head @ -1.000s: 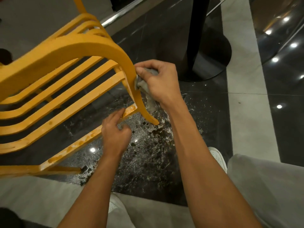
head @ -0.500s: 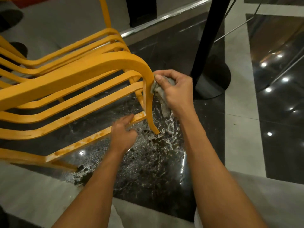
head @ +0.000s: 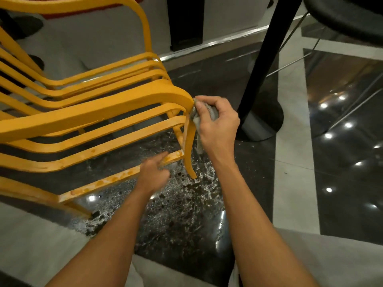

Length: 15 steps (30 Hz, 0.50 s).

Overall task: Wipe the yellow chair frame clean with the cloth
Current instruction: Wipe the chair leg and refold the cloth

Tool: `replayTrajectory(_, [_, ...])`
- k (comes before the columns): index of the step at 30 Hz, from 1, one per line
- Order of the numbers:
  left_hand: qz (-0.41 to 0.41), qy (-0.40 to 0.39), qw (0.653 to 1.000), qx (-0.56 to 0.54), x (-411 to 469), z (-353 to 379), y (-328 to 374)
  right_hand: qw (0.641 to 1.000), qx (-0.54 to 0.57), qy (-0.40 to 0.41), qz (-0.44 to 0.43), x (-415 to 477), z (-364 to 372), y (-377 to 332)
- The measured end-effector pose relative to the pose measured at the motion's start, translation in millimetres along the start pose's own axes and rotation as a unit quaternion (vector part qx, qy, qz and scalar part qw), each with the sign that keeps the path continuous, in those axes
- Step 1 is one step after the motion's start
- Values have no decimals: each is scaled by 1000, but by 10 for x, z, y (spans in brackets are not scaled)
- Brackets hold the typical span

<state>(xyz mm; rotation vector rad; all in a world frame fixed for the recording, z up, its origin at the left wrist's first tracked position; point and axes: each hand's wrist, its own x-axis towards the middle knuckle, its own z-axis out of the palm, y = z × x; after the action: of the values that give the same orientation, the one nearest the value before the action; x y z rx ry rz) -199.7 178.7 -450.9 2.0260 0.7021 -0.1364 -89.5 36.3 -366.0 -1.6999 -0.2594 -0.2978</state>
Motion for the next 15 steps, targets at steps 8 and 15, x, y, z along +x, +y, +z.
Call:
replayTrajectory(8, [-37,14,999,33,-251,-271,139,979,-72,-45,186,-75,-140,130])
replayTrajectory(15, [-16,14,999,47,-666,-685,249,968,-57,-53,237,-307,-279,-282])
